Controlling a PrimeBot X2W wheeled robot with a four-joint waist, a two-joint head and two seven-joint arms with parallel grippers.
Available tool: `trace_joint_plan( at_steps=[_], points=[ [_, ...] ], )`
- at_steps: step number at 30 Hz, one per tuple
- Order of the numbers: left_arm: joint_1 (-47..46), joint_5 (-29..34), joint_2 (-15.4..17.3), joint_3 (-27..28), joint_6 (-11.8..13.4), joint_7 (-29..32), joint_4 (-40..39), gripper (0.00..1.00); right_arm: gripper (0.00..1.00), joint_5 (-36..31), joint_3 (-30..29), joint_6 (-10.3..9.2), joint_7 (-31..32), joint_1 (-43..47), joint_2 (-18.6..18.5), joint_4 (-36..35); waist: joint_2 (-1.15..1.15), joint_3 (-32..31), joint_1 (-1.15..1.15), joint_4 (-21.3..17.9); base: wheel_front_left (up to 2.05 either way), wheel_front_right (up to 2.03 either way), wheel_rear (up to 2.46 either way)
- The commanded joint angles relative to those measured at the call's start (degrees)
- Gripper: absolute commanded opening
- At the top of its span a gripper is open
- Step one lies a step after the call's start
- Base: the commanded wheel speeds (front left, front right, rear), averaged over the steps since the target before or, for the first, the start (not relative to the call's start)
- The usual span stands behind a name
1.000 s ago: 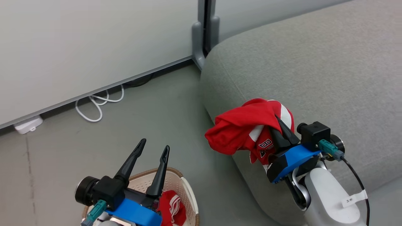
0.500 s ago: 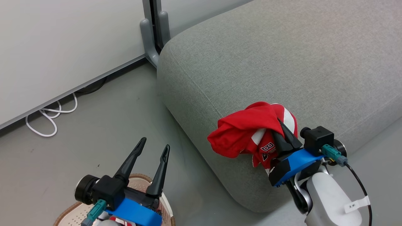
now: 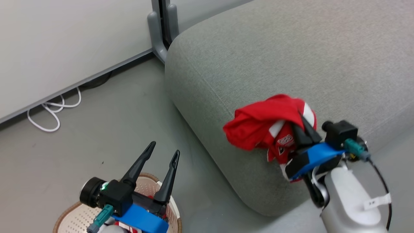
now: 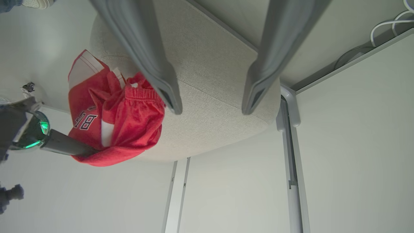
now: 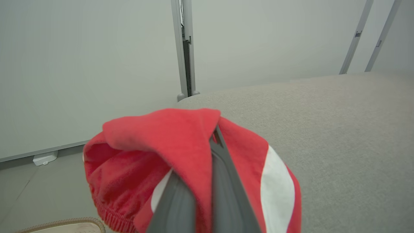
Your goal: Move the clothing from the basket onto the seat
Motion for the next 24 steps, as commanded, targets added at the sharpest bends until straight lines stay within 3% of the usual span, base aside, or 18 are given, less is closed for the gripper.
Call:
trace_joint_plan(
  at_steps=[1,10,16,24],
  points=[
    [-1.4,0.3,0.7,-0.2,-0.1,-0.2,-0.4,1.00,0.00,-0.8,-0.9,0.03,-0.3,-2.7,-0.1,0.1,0.00,1.7,0.00,1.1,0.00,0.00,0.00],
    [-6.0,0.3,3.8,-1.6,-0.1,-0.2,-2.5,1.00,0.00,-5.0,-11.2,0.03,1.0,-17.8,0.0,4.1,0.00,10.6,0.00,4.8,0.00,0.00,0.00],
    [-10.6,0.7,6.1,-2.4,-0.1,-0.2,-4.4,1.00,0.00,-12.9,-21.7,0.03,0.3,-28.6,-0.1,5.4,0.00,18.1,0.00,7.0,0.00,0.00,0.00],
    [-15.4,1.9,8.7,-4.3,-0.1,-0.1,-6.3,1.00,0.00,-19.3,-34.2,0.02,-0.2,-37.2,-3.5,5.6,0.00,26.2,0.00,11.2,0.00,0.00,0.00]
  ],
)
